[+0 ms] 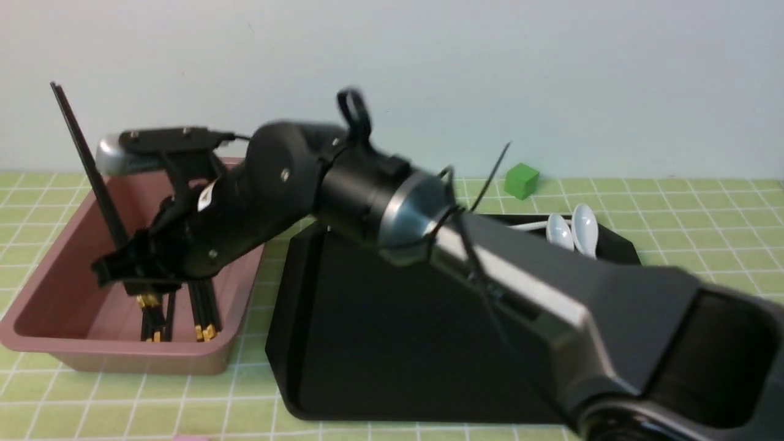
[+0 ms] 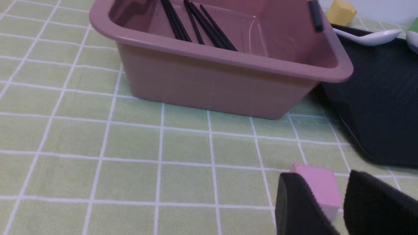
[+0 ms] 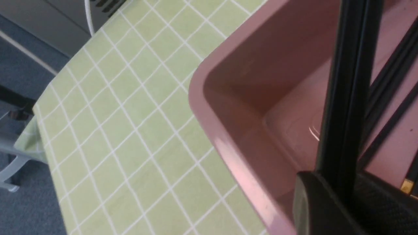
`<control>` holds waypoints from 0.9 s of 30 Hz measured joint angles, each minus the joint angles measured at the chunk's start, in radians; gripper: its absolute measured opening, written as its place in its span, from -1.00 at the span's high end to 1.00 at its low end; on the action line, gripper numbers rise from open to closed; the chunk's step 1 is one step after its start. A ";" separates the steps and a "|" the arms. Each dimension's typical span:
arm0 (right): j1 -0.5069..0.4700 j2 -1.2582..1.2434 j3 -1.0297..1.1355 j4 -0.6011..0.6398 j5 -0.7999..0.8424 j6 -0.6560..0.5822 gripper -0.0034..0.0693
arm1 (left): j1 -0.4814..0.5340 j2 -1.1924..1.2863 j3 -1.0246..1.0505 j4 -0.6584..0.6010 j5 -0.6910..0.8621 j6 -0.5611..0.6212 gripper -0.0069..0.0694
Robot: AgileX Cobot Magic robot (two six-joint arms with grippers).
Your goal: On green tablecloth take chopsticks from black tray and put them in box.
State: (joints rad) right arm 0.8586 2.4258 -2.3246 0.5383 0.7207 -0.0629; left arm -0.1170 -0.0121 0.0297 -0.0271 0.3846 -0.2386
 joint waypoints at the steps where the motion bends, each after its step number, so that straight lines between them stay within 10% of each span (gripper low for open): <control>1: 0.000 0.014 -0.002 -0.005 -0.008 0.000 0.48 | 0.000 0.000 0.000 0.000 0.000 0.000 0.19; 11: -0.025 0.055 -0.009 -0.112 0.004 0.080 0.19 | 0.000 0.000 0.000 0.000 0.000 0.000 0.19; 27: -0.032 -0.360 -0.222 -0.386 0.535 0.075 0.94 | 0.000 0.000 0.000 -0.001 0.000 0.000 0.19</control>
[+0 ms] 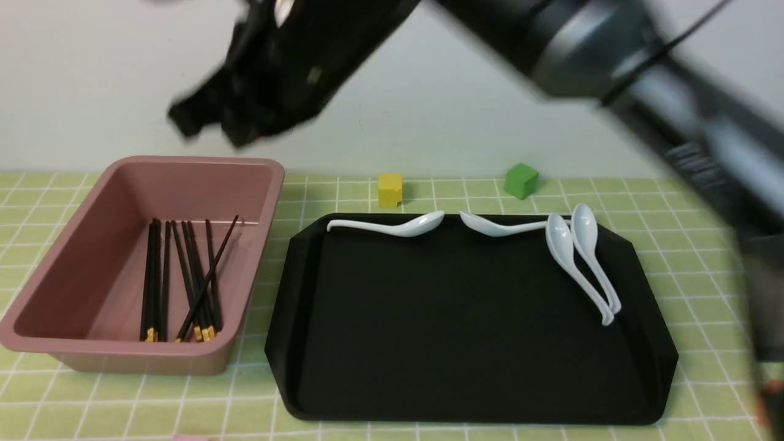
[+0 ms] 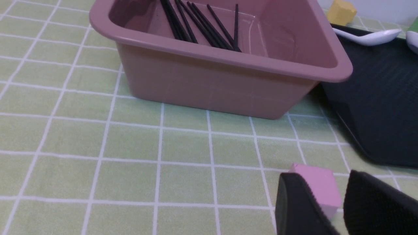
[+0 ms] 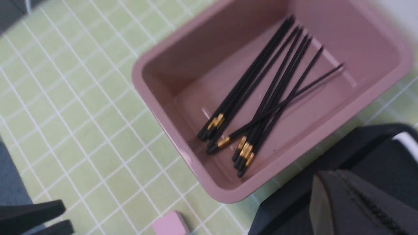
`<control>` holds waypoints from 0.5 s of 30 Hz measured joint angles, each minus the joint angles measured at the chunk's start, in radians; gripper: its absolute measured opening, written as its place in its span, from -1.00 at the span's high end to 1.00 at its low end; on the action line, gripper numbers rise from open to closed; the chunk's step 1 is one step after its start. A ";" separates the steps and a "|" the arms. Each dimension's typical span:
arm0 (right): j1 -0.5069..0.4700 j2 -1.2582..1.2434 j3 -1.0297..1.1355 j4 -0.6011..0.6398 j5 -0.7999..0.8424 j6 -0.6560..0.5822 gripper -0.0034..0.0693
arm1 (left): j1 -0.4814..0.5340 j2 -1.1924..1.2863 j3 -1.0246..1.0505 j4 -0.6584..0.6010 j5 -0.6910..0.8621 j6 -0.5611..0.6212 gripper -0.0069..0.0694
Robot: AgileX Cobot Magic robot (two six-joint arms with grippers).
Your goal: On green tablecloth take chopsticks from black tray and put them in box.
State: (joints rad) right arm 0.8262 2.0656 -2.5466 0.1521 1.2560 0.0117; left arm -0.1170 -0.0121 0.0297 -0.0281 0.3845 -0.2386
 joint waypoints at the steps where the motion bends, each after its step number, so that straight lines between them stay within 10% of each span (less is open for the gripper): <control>1: 0.000 -0.009 0.000 -0.001 0.001 0.000 0.94 | 0.000 0.000 0.000 0.000 0.000 0.000 0.19; 15: 0.000 -0.700 0.682 -0.037 0.012 0.049 0.93 | 0.000 0.000 0.000 0.000 0.000 0.000 0.19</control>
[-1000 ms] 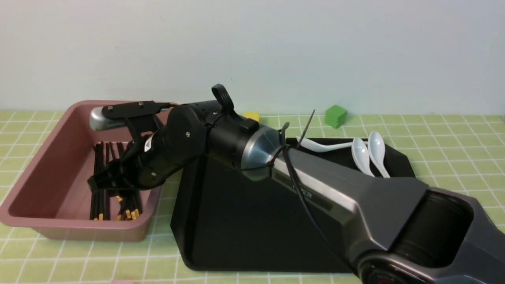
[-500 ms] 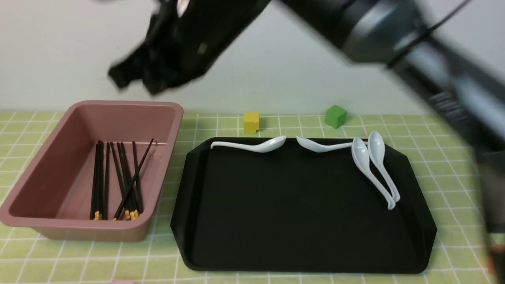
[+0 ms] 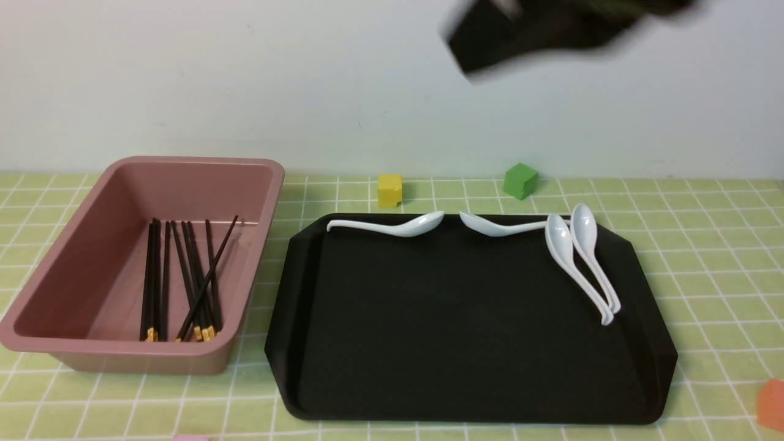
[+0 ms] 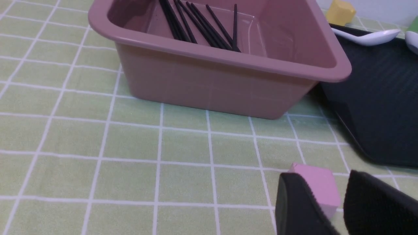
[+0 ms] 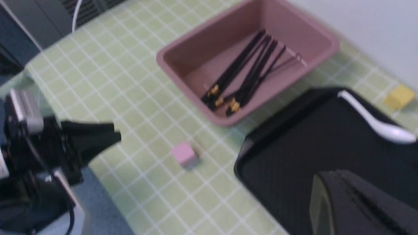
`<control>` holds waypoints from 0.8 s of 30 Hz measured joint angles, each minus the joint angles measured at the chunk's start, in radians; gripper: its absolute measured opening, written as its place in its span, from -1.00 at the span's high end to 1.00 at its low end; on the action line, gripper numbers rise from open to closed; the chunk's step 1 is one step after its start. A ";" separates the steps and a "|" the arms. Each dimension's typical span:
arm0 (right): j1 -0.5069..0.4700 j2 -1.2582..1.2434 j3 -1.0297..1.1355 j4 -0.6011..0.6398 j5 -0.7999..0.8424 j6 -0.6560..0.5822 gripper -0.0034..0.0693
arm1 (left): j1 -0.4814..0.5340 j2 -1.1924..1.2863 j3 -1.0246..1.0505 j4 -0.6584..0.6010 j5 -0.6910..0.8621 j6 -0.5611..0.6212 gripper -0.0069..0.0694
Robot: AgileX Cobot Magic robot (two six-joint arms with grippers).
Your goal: On green tablecloth take chopsticks from black tray and put them in box.
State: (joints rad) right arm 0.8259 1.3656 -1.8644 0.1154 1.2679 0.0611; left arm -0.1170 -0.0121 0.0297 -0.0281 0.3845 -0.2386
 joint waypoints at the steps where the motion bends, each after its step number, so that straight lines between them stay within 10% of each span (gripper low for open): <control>1: 0.000 -0.085 0.118 -0.012 -0.001 0.022 0.93 | 0.000 0.000 0.000 0.000 0.000 0.000 0.19; 15: 0.000 -0.799 1.234 -0.155 -0.712 0.110 0.92 | 0.000 0.000 0.000 0.000 0.000 0.000 0.19; 24: 0.000 -0.827 1.432 -0.162 -0.963 0.124 0.90 | 0.000 0.000 0.000 0.000 0.000 0.000 0.19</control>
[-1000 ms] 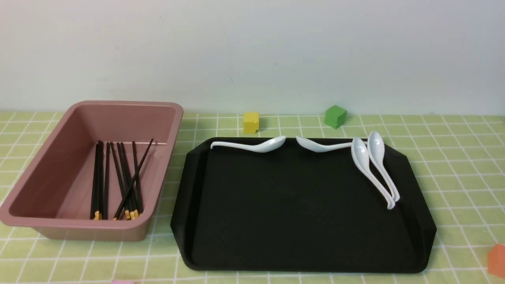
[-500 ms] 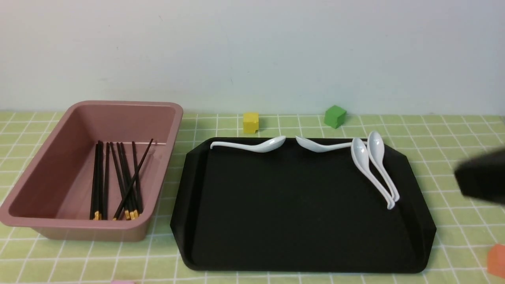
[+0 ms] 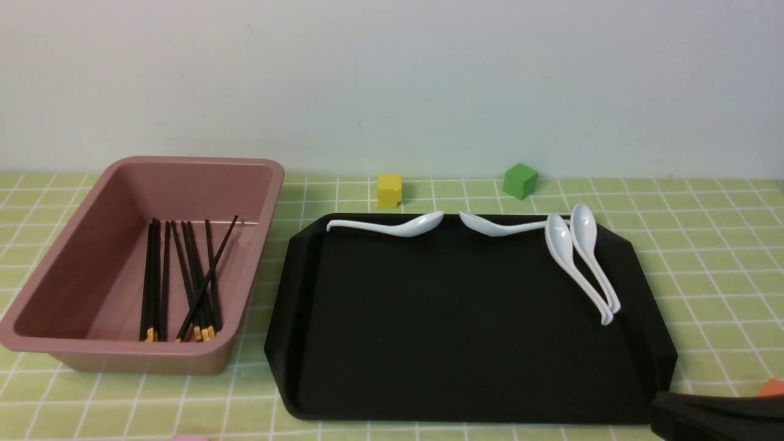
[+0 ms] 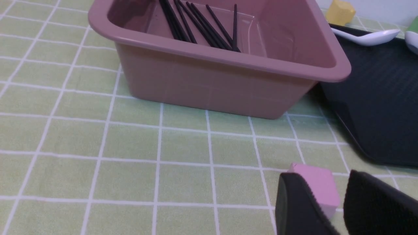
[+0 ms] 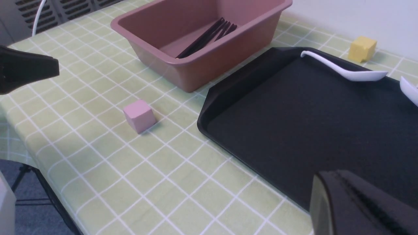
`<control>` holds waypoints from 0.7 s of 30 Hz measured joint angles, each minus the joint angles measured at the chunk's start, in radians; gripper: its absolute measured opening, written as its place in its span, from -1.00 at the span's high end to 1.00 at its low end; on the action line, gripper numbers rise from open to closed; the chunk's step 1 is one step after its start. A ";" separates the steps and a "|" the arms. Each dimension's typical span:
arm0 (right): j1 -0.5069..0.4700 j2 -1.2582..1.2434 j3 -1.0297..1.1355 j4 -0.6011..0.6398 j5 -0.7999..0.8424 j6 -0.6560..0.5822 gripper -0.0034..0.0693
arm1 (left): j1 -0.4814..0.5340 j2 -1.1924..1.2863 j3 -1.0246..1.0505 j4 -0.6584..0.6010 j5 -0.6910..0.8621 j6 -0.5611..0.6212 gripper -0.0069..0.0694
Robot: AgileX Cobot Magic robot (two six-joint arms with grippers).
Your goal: On green tablecloth take chopsticks from black tray and put them in box.
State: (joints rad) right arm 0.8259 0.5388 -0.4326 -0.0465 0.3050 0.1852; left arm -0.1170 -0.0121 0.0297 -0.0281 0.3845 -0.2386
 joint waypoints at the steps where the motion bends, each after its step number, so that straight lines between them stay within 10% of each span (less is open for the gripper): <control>1: 0.000 0.000 0.001 0.000 0.000 0.000 0.90 | 0.000 0.000 0.000 0.000 0.000 0.000 0.19; 21: 0.000 -0.001 0.003 -0.005 -0.021 0.002 0.87 | 0.000 0.000 0.000 0.000 0.000 0.000 0.19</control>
State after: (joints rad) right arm 0.8259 0.5377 -0.4295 -0.0516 0.2845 0.1872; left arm -0.1170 -0.0121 0.0297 -0.0281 0.3845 -0.2386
